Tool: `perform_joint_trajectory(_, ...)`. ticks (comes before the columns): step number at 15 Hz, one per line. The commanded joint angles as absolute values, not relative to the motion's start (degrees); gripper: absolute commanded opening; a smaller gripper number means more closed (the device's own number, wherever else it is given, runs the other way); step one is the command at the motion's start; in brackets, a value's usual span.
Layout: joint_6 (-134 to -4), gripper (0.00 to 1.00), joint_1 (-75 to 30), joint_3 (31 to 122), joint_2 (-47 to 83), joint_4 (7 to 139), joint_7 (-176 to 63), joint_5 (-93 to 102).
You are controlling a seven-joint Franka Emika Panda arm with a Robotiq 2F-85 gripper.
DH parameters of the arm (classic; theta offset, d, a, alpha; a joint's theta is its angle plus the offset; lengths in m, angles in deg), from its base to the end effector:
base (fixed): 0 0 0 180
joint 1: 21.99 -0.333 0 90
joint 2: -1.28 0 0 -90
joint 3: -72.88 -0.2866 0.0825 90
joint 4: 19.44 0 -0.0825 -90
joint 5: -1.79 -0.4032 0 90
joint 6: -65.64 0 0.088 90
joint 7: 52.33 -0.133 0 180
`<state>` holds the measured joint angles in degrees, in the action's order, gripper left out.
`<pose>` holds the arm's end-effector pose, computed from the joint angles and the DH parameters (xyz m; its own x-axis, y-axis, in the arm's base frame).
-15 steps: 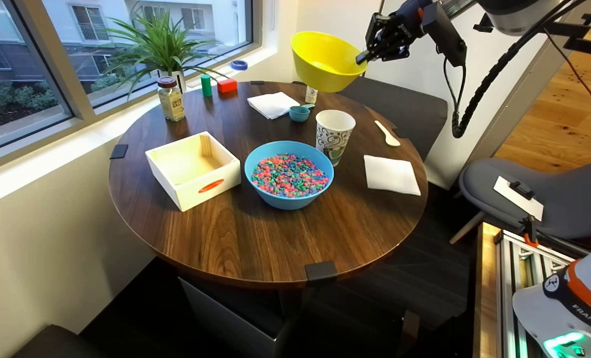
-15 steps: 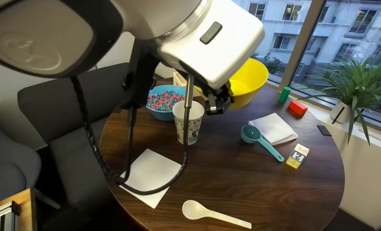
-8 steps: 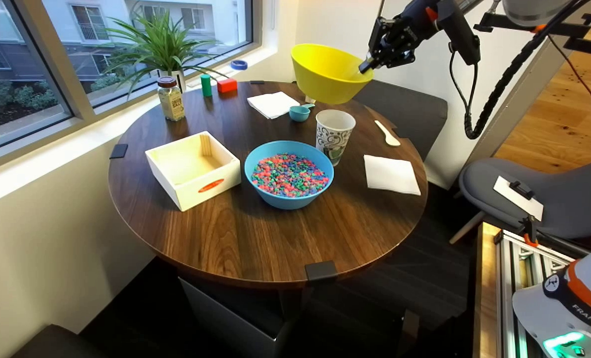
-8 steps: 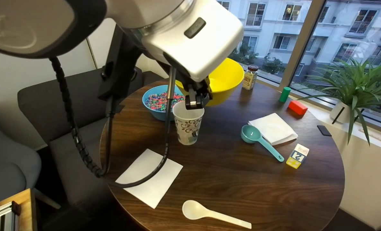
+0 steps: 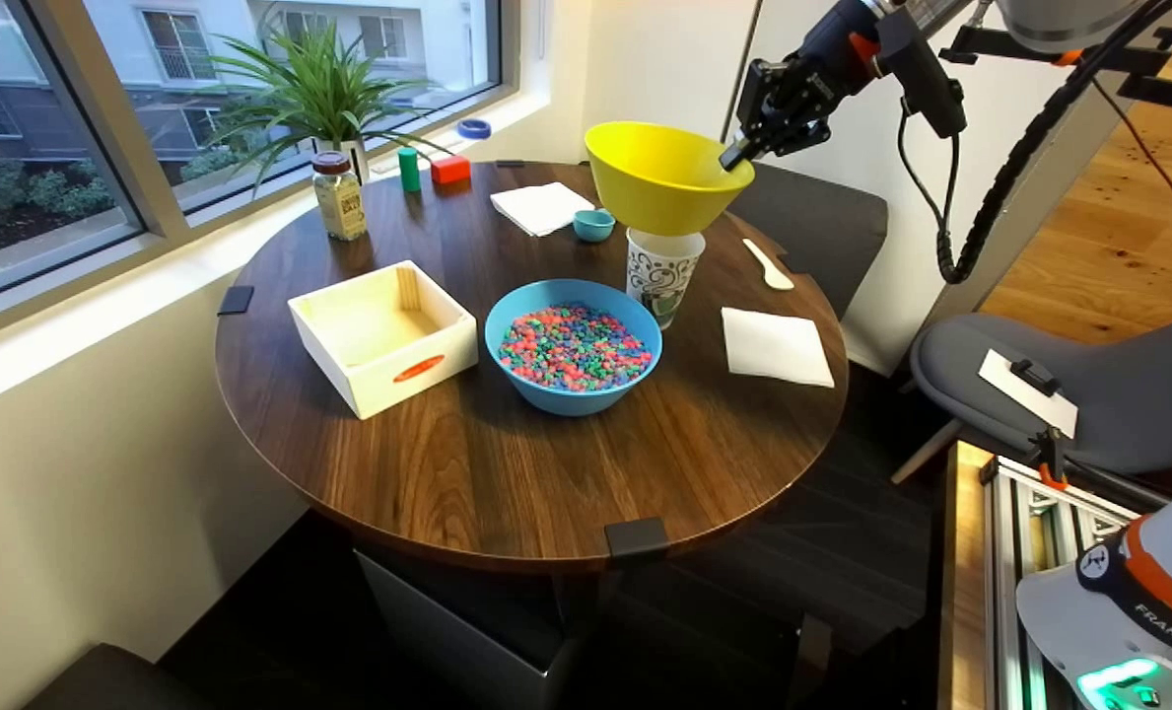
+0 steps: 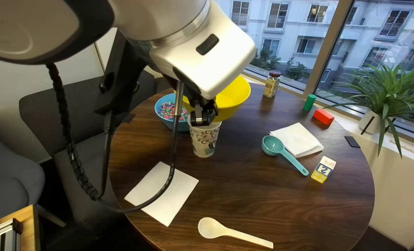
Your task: Pick up the yellow bowl and place it on top of the cup, move a pinch of the content in the blue bowl into the yellow bowl
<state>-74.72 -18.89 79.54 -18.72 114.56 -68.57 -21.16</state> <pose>0.5135 -0.0831 0.4621 0.6917 -0.6777 0.2496 -0.5188 -0.7067 -0.4811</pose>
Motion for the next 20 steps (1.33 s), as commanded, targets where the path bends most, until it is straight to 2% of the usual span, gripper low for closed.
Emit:
perform_joint_trajectory(1,-72.4,0.01,-18.8,80.0,-19.8,115.4,-66.9,-22.8)
perform_joint_trajectory(20,-71.9,0.01,-18.2,79.5,-19.5,116.9,-65.9,-20.7)
